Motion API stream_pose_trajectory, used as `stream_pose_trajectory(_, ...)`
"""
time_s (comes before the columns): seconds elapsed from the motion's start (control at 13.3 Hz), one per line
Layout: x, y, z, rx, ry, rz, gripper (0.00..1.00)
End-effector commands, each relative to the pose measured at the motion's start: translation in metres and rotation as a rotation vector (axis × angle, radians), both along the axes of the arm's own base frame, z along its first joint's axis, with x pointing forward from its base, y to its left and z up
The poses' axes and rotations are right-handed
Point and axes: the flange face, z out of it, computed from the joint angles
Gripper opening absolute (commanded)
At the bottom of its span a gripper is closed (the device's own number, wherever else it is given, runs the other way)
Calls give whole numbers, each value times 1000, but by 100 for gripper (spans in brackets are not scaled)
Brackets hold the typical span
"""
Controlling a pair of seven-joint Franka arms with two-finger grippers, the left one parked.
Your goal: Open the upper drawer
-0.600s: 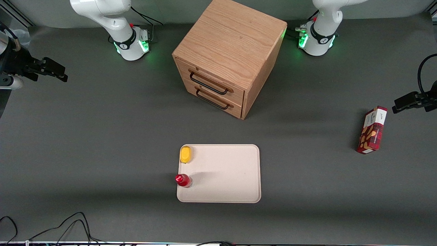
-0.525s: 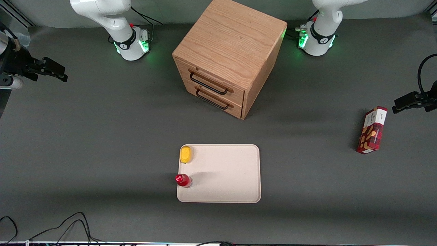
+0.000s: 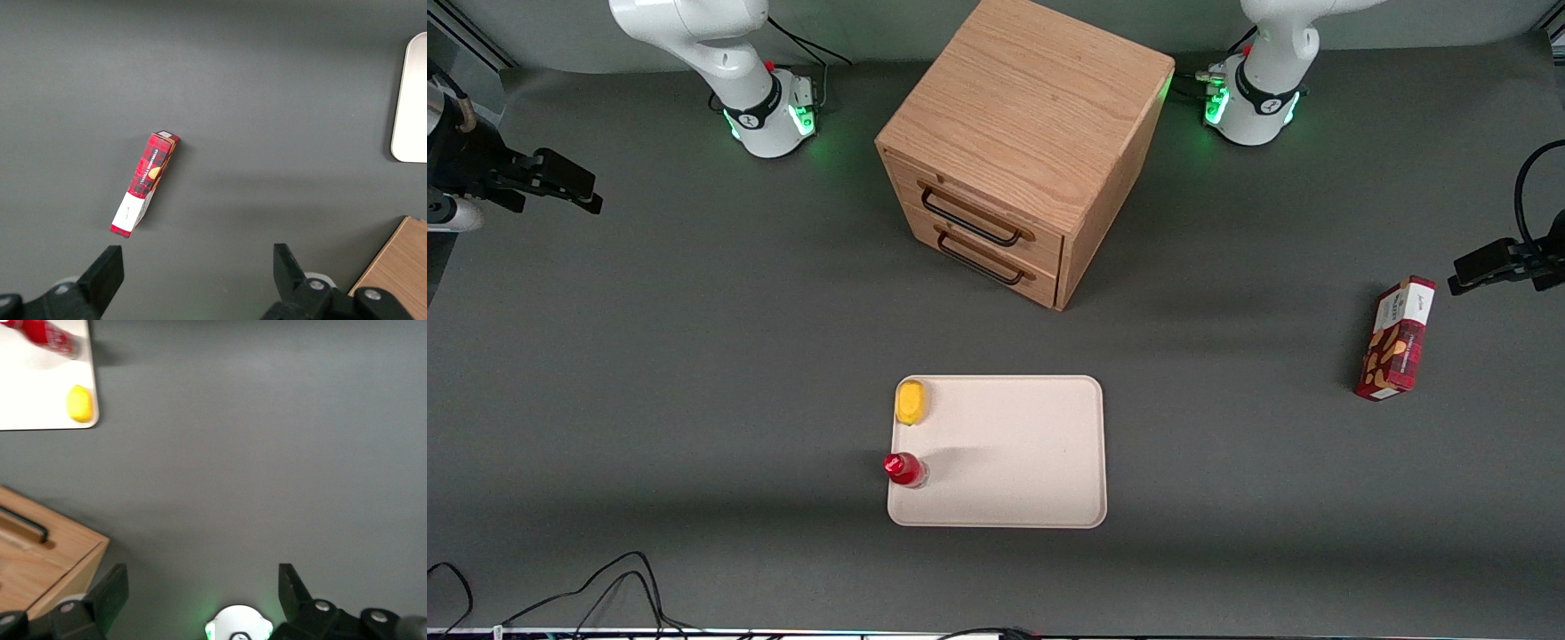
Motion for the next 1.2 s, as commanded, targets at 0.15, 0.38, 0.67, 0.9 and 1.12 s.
stream_pose_trajectory(0.15,20,51,-5,303,31,180,100)
stream_pose_trajectory(0.38,44,110,-42,516,75,449,100)
stream_pose_trajectory(0.67,51,215,-118,654,146,800,100)
stream_pose_trajectory(0.9,53,283,-170,668,133,861,100)
stream_pose_trajectory(1.12,52,318,-223,662,166,892,100)
